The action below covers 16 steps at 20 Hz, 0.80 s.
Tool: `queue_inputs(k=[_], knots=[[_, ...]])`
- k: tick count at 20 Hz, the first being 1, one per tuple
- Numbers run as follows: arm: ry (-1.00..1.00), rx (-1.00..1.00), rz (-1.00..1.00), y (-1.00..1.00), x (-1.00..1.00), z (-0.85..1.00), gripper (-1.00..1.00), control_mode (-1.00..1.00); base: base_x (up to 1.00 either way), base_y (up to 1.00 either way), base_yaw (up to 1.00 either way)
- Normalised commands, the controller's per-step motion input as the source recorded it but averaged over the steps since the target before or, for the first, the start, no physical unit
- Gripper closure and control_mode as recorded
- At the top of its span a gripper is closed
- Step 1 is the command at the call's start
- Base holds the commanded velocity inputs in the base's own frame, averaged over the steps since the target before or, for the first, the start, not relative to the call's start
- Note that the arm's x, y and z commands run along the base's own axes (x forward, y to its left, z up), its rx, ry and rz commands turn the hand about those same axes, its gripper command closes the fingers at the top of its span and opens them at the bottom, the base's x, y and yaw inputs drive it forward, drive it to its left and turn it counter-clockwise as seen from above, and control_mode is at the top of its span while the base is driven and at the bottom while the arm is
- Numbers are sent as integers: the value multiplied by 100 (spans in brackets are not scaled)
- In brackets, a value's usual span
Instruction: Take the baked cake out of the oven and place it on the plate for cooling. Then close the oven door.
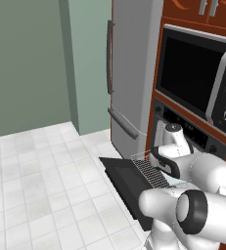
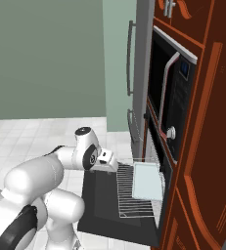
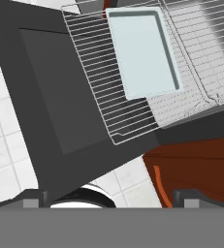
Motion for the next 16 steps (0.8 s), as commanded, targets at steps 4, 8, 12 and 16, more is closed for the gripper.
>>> queue_inputs(k=[4,8,12,16], knots=[[0,0,0,0,0,-45,-100,-100,0,0,0],[0,0,0,0,0,-51,-100,-100,0,0,0],[0,0,0,0,0,-48,-100,-100,0,0,0],[-1,0,-6,0,0,-24,-100,-100,0,0,0]])
